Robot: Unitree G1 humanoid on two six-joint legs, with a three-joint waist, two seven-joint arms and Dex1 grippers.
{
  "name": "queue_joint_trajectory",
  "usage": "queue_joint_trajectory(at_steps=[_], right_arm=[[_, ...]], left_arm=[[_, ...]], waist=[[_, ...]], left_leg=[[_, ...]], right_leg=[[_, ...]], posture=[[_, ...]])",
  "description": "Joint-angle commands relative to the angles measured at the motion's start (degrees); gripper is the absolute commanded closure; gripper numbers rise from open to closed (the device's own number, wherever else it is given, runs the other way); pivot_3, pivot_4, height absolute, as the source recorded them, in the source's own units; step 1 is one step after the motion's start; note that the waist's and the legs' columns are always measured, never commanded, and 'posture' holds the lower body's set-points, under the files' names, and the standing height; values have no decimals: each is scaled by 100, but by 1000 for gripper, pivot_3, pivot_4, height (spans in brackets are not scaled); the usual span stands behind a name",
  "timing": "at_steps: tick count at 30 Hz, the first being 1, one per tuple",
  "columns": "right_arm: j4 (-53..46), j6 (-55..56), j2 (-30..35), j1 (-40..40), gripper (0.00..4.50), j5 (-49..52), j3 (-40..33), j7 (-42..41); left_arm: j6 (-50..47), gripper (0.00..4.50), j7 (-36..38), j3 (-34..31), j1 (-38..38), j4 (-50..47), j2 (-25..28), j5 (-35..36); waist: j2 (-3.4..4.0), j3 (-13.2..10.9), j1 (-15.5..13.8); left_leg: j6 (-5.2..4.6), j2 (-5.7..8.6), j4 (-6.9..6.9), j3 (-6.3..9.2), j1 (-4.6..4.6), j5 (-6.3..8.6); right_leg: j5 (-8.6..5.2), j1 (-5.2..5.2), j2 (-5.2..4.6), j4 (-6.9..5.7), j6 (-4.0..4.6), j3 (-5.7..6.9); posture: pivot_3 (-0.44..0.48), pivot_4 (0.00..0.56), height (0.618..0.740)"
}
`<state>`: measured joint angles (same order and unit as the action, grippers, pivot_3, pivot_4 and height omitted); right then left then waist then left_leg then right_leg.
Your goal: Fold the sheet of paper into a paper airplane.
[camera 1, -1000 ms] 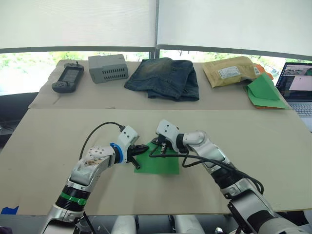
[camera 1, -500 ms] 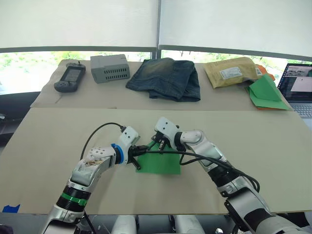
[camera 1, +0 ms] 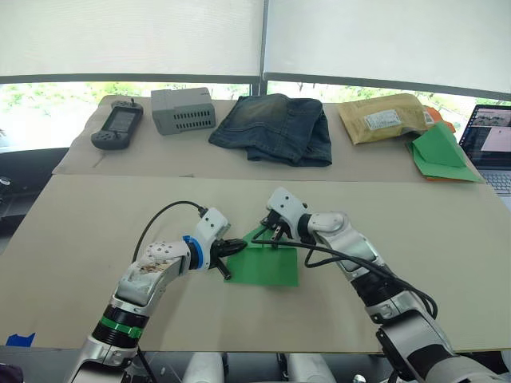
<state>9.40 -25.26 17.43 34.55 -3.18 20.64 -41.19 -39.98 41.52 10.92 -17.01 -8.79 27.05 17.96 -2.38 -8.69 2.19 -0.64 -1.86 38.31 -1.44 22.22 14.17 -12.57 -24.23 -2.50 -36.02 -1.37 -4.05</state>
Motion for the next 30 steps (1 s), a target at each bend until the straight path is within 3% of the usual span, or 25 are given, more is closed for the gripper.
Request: queue_joint_trajectory(at_steps=[1,5,14,21,30], right_arm=[[-633,745,34,-10,4500,166,-120,-174],[-779,517,181,-124,4500,89,-25,-396],[-140,531,80,-129,4500,-59,83,-331],[144,447,52,-206,4500,-151,196,-392],[64,341,107,-325,4500,-165,246,-432]], left_arm=[[-81,4493,-8,128,51,121,26,-108],[-81,4493,-23,98,-29,180,-8,-97],[-121,4493,-65,22,-148,182,-65,-47],[-207,4493,-354,-430,-250,196,-394,185],[-274,4493,-433,-241,-137,286,-346,-5]], waist=[[2,-2,13],[2,-2,4],[2,-2,23],[1,-2,25],[2,-1,28]], left_leg=[[0,0,0,0,4,0],[0,-1,0,3,5,0],[0,-2,0,1,4,0],[0,-2,0,2,2,0],[0,-1,0,3,1,0]], right_leg=[[-1,-4,0,0,-2,0],[0,-3,1,0,-1,1],[1,-5,3,-2,2,1],[2,-3,3,-2,4,0],[3,0,2,-2,5,0]], posture=[[0,150,740],[0,150,740],[0,150,740],[0,150,740],[0,150,740]])
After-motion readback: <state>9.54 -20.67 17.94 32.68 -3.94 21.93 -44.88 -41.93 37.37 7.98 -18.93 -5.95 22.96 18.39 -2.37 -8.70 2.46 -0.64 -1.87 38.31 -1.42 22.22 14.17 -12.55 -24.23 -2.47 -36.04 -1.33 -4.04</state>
